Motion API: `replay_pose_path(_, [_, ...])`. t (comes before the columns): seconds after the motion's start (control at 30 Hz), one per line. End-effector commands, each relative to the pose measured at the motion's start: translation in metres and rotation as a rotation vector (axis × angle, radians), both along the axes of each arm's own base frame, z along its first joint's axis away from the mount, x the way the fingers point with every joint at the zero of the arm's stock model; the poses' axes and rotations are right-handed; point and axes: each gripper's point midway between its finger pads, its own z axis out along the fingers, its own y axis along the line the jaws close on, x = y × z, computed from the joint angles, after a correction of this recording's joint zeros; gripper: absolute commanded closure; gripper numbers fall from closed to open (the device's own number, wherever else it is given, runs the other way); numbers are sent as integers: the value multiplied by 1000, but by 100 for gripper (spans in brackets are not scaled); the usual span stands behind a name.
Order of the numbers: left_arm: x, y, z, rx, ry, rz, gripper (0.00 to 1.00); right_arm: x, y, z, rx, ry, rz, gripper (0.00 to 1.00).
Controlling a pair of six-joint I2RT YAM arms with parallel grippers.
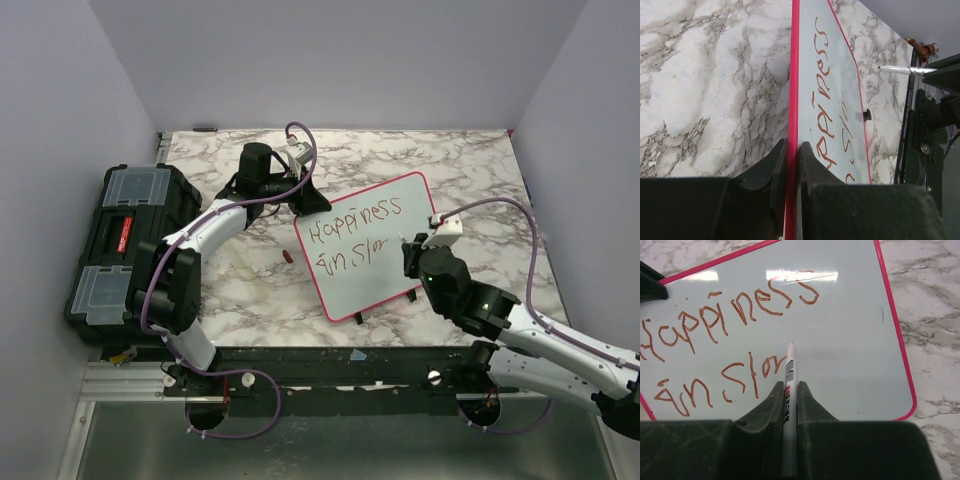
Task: Write a sentence on the whiteboard
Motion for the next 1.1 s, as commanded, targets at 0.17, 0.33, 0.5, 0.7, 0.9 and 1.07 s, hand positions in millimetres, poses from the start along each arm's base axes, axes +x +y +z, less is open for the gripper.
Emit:
replay_pose_path(0.17, [6, 0, 17, -9, -139, -13, 100, 33, -18, -22, 125, 173, -48, 99])
replay_pose_path(0.33, [7, 0, 17, -8, -137, -12, 100, 33, -20, -16, 139, 171, -40, 100])
replay_pose_path(0.5, [8, 0, 16, -7, -135, -12, 100, 32, -19, -29, 120, 195, -32, 99])
replay_pose_path(0.7, [9, 0, 15, -7, -130, -13, 100, 36, -9, -31, 118, 207, 4, 99])
replay_pose_path(0.9, [8, 0, 14, -5, -127, -12, 100, 44, 2, -29, 115, 205, 36, 99])
replay_pose_path(1.07, [9, 0, 15, -5, -130, -13, 100, 48, 10, -31, 111, 217, 67, 99])
